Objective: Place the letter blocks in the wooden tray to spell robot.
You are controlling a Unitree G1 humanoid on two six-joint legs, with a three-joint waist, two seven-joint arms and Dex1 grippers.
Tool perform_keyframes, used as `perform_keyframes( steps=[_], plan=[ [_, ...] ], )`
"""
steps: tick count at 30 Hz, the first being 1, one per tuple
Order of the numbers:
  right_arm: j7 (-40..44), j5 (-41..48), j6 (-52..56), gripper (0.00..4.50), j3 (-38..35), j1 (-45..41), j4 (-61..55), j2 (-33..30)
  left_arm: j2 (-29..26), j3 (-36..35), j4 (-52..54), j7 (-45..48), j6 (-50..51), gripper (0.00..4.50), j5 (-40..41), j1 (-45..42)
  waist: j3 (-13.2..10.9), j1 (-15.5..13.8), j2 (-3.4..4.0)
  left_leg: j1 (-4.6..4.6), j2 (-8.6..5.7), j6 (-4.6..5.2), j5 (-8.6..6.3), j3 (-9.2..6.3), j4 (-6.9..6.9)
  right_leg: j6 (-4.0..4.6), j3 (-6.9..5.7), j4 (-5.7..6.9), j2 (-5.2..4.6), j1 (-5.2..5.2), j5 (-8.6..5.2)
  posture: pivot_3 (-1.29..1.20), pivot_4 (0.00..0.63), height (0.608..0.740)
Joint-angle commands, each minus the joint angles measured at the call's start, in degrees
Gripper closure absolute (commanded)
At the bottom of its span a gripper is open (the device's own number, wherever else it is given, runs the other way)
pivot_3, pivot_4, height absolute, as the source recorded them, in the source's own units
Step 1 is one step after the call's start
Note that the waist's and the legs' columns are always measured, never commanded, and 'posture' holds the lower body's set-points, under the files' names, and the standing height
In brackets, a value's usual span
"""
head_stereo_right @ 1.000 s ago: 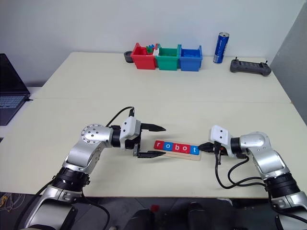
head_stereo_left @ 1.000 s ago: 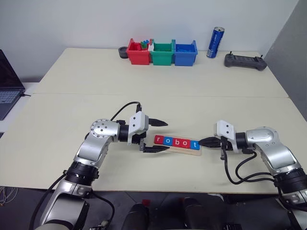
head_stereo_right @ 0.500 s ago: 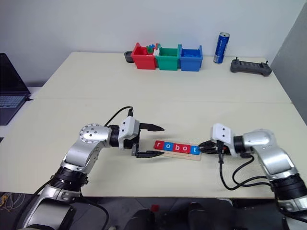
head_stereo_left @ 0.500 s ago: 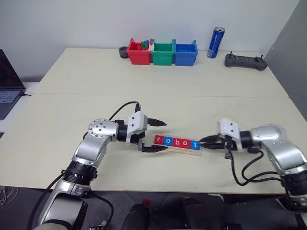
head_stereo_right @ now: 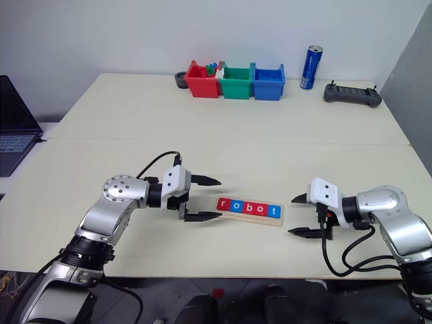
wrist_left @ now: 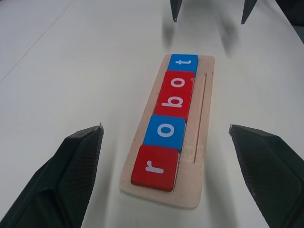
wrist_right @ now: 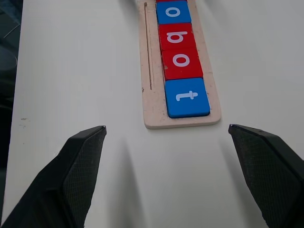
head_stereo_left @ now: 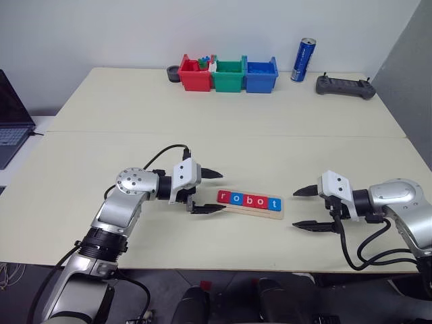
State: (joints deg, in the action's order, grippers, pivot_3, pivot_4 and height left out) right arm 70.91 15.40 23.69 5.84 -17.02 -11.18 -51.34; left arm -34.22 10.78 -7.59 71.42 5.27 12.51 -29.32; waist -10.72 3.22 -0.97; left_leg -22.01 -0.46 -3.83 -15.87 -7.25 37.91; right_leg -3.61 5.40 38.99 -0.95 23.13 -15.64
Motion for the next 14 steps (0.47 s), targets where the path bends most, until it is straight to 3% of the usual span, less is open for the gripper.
perform_keyframes(
  steps=[1,14],
  plan=[
    [-0.1,0.9,0.5,0.04,-0.7,0.5,-2.2,-0.6,-0.9,-0.6,1.6,0.4,0.6,0.00,0.4,0.5,0.0,0.0,0.00,0.00,0.00,0.00,0.00,0.00,0.00,0.00,0.00,0.00,0.00,0.00,0.00,0.00,0.150,0.740],
    [-2.2,0.8,2.4,0.04,-0.5,0.5,-3.0,0.3,-2.0,-0.1,2.7,3.3,0.7,0.00,0.7,1.3,0.0,0.0,0.00,0.00,0.00,0.00,0.00,0.00,0.00,0.00,0.00,0.00,0.00,0.00,0.00,0.00,0.150,0.740]
  ],
)
